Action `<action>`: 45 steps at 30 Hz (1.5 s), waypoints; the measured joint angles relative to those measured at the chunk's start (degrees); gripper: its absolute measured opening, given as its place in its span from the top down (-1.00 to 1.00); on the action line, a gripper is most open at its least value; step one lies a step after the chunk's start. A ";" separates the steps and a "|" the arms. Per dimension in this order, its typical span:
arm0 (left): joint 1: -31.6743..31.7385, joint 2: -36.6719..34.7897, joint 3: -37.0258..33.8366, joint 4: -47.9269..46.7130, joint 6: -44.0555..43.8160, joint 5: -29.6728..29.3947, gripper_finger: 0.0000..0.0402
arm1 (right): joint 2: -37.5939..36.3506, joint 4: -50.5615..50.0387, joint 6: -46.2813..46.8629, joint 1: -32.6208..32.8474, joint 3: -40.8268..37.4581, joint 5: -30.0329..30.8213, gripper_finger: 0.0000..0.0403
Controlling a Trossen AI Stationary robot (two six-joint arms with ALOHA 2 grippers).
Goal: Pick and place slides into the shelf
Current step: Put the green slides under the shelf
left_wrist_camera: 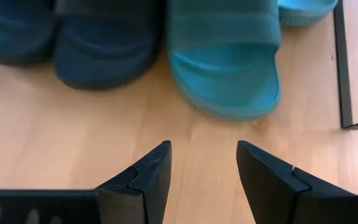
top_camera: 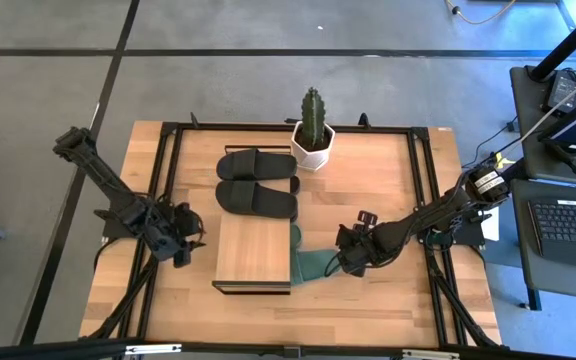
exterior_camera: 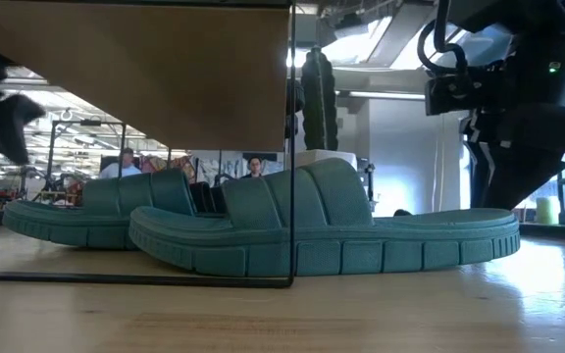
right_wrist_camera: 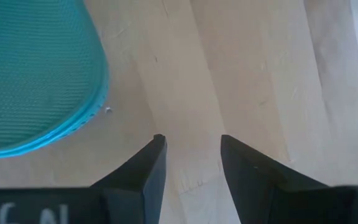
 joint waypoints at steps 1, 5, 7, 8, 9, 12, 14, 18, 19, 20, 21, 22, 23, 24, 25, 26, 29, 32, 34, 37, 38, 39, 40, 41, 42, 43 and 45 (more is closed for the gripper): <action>-0.01 -0.29 -1.47 1.74 -0.29 0.34 0.14 | 0.00 0.01 0.01 -0.01 0.00 0.00 0.24; 0.01 -0.58 -6.73 12.07 -0.06 1.77 0.14 | -0.02 0.01 0.01 -0.01 0.00 0.01 0.24; 0.01 -0.25 -8.85 16.48 -0.08 3.37 0.14 | -0.02 0.00 0.05 -0.01 0.00 0.02 0.24; 0.01 0.14 -9.80 18.98 -0.06 3.93 0.14 | -0.02 0.01 0.05 -0.01 0.00 0.02 0.24; 0.01 0.49 -10.67 21.37 0.11 4.28 0.14 | -0.02 0.00 0.06 -0.01 0.00 0.02 0.24; 0.01 0.94 -12.79 27.04 1.46 4.57 0.14 | -0.02 0.00 0.15 -0.01 0.00 0.02 0.24; 0.01 1.68 -13.84 28.84 1.58 3.48 0.14 | -0.02 -0.01 0.24 -0.01 0.00 0.02 0.24; 0.03 3.20 -15.67 29.83 1.56 2.04 0.14 | -0.02 -0.01 0.45 -0.01 0.00 0.02 0.24; 0.03 3.53 -15.95 30.17 1.53 1.36 0.14 | -0.02 -0.01 0.45 -0.01 0.00 0.02 0.24; 0.05 3.99 -16.19 30.53 1.53 0.68 0.14 | -0.02 -0.01 0.45 -0.01 0.00 0.02 0.24; 0.05 4.45 -16.48 30.83 1.60 0.21 0.14 | -0.02 -0.03 0.45 -0.01 0.00 0.02 0.24; 0.05 4.87 -16.78 31.43 1.77 -0.24 0.14 | -0.02 -0.11 0.41 -0.01 0.00 0.02 0.24; 0.05 5.28 -17.00 32.40 2.32 -0.54 0.14 | -0.02 -0.23 0.38 -0.01 0.00 0.02 0.24; 0.04 5.71 -17.19 33.85 3.19 -0.86 0.14 | -0.02 -0.42 0.38 -0.01 0.00 0.02 0.24; 0.05 6.23 -17.33 35.53 4.03 -1.05 0.14 | -0.02 -0.54 0.40 -0.01 0.00 0.02 0.24; 0.05 6.74 -17.59 36.97 4.76 -1.24 0.14 | -0.02 -0.53 0.41 -0.01 0.00 0.02 0.24; 0.05 8.44 -18.25 40.39 5.97 -2.22 0.14 | -0.02 -0.56 0.43 -0.01 0.00 0.02 0.24; 0.05 9.87 -18.35 40.54 5.74 -2.49 0.14 | -0.02 -0.56 0.43 -0.01 0.00 0.02 0.24; 0.14 10.69 -18.36 40.88 5.71 -3.03 0.14 | -0.02 -0.58 0.45 -0.01 0.00 0.02 0.24; 0.92 12.34 -18.36 41.10 5.68 -3.28 0.14 | -0.02 -0.56 0.45 -0.01 0.00 0.02 0.24; 1.27 12.84 -18.36 41.52 5.73 -3.52 0.14 | -0.02 -0.58 0.43 -0.01 0.00 0.02 0.24; 1.59 13.32 -18.36 42.09 5.73 -3.87 0.14 | -0.04 -0.58 0.43 -0.01 0.00 0.02 0.24; 1.97 13.82 -18.36 42.50 5.73 -3.92 0.14 | -0.02 -0.58 0.40 -0.01 0.00 0.02 0.24; 2.31 14.29 -18.36 42.68 5.73 -3.97 0.14 | -0.02 -0.63 0.16 -0.01 0.00 0.02 0.24; 2.61 14.80 -18.36 42.90 5.73 -4.00 0.14 | -0.02 -0.69 -0.19 -0.01 0.00 0.02 0.24; 2.85 15.22 -18.36 43.12 5.73 -4.02 0.14 | -0.04 -0.71 -1.04 -0.01 0.00 0.00 0.24; 3.10 15.94 -18.36 43.20 5.73 -4.01 0.14 | -0.02 -0.91 -1.75 -0.01 0.00 -0.01 0.24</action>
